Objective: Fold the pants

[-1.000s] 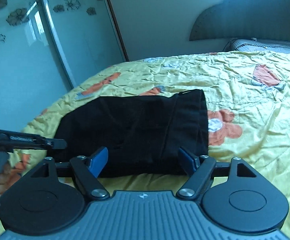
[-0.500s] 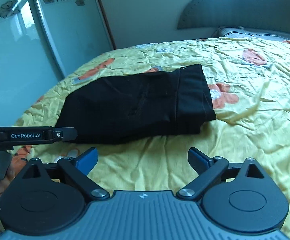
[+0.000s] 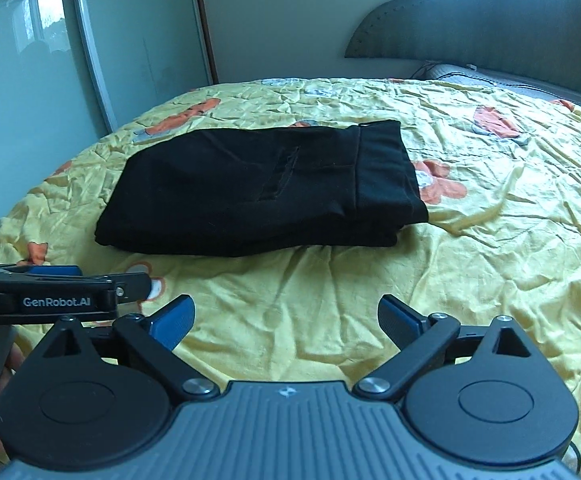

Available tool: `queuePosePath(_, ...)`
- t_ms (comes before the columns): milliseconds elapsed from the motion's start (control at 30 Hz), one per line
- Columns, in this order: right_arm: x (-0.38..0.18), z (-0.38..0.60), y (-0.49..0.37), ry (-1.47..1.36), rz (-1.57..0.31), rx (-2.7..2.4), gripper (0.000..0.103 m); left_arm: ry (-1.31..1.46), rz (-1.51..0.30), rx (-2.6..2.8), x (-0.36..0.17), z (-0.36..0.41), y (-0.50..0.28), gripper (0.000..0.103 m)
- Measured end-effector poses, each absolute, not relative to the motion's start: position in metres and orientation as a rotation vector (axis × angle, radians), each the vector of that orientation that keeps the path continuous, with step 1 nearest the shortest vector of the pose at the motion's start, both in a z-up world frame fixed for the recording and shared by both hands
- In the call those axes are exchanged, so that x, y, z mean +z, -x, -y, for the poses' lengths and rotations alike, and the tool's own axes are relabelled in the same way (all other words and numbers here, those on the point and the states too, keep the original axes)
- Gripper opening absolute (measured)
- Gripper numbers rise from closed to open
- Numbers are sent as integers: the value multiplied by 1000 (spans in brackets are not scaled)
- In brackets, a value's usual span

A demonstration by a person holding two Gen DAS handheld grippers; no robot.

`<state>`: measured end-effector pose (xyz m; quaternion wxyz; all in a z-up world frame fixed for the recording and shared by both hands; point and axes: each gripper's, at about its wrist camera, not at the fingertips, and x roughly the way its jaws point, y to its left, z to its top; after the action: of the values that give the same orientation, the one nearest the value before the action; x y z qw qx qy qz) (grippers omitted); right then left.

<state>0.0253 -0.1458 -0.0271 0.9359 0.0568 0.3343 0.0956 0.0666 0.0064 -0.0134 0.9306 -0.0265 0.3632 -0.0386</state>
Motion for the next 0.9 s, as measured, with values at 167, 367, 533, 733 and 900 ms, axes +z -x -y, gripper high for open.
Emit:
queuePosePath(167,-31,148,-28,-126,-696,170,99,35,-725,-60,-18,-6,-65,96)
queuePosePath(367,-38,147,-30,-118,-711,167,99,-6,-705,-48,-23,0,-63,98)
queuePosePath(533,-40,145,-32,-108,-711,161,99,-21,-701,-45,-25,2,-62,100)
queuePosePath(733,-44,141,-33,-91,-713,155,100,-24,-700,-44,-26,2,-62,102)
queuePosePath(900,-47,138,-32,-80,-708,153,102,-25,-697,-41,-26,2,-63,102)
